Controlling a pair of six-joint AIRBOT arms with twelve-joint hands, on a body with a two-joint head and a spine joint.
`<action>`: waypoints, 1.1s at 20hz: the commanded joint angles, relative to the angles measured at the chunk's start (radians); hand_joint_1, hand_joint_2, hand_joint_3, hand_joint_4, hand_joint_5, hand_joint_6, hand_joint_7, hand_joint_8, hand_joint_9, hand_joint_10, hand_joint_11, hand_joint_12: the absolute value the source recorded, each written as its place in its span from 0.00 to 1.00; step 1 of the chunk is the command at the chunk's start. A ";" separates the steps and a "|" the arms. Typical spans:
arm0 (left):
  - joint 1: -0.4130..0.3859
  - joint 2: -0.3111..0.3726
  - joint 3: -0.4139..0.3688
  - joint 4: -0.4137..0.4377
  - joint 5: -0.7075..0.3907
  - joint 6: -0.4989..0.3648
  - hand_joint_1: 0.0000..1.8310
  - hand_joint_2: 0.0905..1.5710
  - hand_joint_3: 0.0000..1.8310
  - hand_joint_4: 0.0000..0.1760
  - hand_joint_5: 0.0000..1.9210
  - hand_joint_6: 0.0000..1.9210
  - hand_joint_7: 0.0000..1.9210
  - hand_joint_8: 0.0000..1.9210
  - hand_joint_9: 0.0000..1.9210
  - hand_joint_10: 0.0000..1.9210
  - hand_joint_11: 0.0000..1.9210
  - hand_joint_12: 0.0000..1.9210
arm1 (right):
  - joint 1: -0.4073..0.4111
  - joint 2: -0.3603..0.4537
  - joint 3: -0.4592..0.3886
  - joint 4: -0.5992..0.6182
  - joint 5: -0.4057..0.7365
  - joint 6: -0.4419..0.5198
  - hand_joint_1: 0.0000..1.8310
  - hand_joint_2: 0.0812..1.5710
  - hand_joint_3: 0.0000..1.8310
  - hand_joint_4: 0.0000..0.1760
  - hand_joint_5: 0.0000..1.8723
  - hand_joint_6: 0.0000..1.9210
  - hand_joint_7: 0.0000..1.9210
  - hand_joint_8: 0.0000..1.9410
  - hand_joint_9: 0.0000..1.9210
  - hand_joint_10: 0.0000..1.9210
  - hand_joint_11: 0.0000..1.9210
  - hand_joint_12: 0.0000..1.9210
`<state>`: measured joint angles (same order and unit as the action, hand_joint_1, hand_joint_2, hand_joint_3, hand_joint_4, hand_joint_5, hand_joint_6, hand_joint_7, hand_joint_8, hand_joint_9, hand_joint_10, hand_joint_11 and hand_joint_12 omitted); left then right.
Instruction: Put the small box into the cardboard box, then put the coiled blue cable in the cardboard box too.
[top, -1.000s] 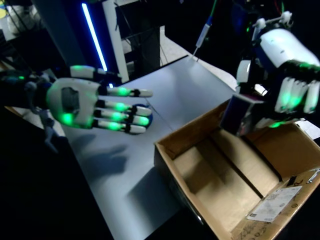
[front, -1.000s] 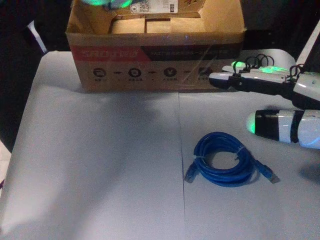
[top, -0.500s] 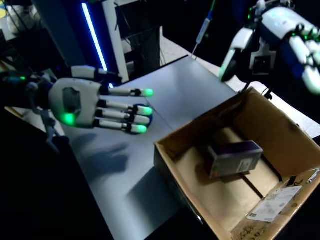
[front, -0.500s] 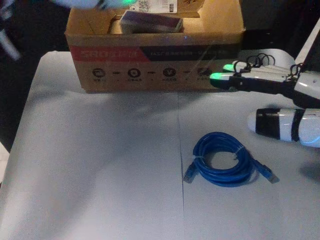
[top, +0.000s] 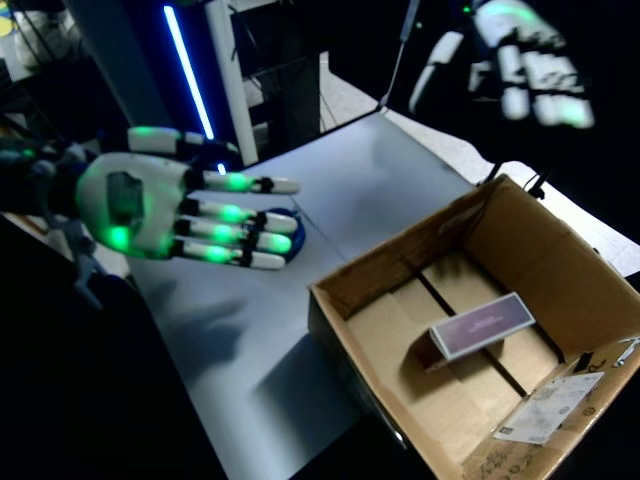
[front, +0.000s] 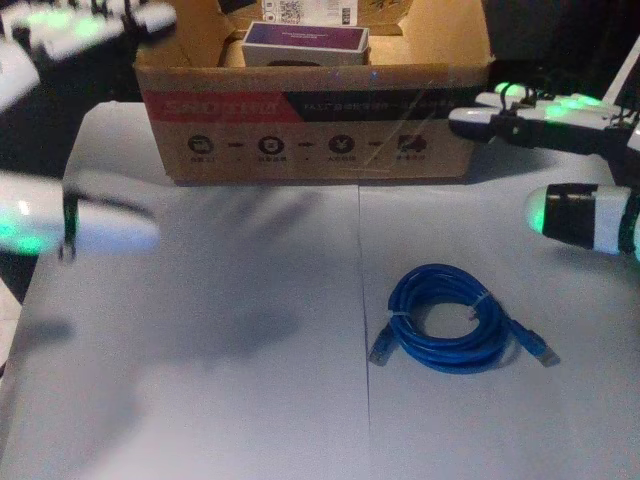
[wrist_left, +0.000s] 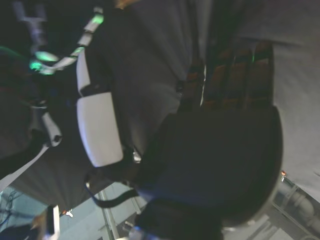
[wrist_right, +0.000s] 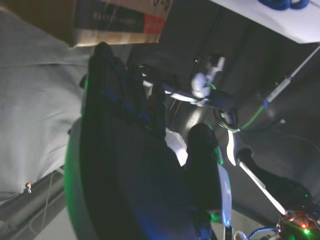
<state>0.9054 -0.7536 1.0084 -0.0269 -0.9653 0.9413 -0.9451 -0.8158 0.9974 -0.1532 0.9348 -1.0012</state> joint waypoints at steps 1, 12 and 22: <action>0.024 0.002 -0.014 -0.053 -0.182 0.006 0.29 0.48 0.00 0.93 0.04 0.00 0.01 0.01 0.00 0.00 0.02 0.01 | 0.010 -0.005 -0.007 0.011 0.124 0.008 0.19 0.81 0.00 1.00 0.12 0.00 0.05 0.00 0.00 0.00 0.00 0.00; 0.229 0.024 -0.118 -0.163 -0.333 0.032 0.24 0.46 0.00 1.00 0.01 0.00 0.00 0.00 0.00 0.00 0.00 0.00 | 0.010 -0.097 -0.004 -0.126 0.033 0.059 0.41 0.55 0.00 1.00 0.01 0.00 0.00 0.00 0.00 0.00 0.00 0.00; 0.230 0.016 -0.118 -0.167 -0.326 0.031 0.22 0.49 0.00 1.00 0.02 0.00 0.01 0.00 0.00 0.00 0.00 0.00 | 0.033 -0.185 0.084 -0.129 -0.112 0.059 0.58 0.48 0.01 1.00 0.00 0.00 0.00 0.00 0.00 0.00 0.00 0.00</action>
<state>1.1416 -0.7341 0.8879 -0.1848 -1.1694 0.9756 -0.9279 -1.0000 1.0828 -0.3042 0.7116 -0.9459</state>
